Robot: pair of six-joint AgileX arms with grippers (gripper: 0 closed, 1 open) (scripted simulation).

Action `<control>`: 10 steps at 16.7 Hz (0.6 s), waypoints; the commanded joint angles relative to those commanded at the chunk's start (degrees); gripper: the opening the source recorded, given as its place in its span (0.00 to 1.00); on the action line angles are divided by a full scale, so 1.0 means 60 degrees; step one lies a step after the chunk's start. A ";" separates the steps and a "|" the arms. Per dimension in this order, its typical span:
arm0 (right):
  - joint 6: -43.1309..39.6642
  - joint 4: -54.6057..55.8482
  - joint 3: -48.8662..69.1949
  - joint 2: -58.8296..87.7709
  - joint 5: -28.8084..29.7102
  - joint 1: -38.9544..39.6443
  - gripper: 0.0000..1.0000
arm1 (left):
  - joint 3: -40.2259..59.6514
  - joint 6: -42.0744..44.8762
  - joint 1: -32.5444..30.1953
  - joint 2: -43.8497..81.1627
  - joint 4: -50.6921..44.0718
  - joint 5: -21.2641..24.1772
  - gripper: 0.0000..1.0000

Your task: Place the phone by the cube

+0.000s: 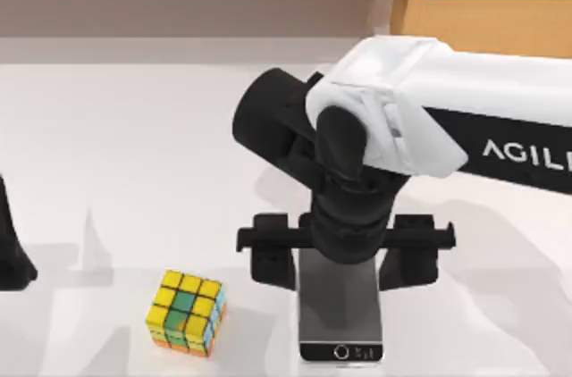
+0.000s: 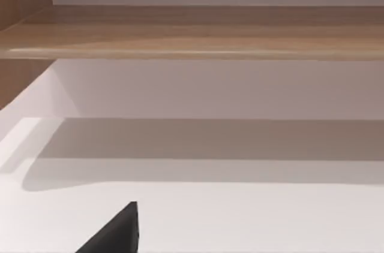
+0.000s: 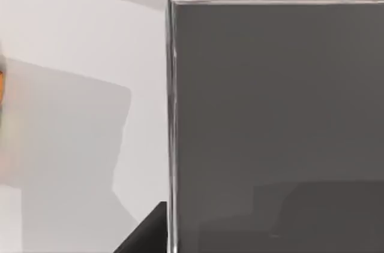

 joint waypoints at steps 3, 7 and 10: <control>0.0002 0.0170 -0.0042 -0.0034 -0.0001 0.0005 0.00 | 0.0000 0.0000 0.0000 0.0000 0.0000 0.0000 1.00; 0.0006 0.0502 -0.0140 -0.0074 -0.0001 0.0017 0.00 | 0.0000 0.0000 0.0000 0.0000 0.0000 0.0000 1.00; 0.0009 0.0798 -0.0245 -0.0077 -0.0002 0.0029 0.00 | 0.0000 0.0000 0.0000 0.0000 0.0000 0.0000 1.00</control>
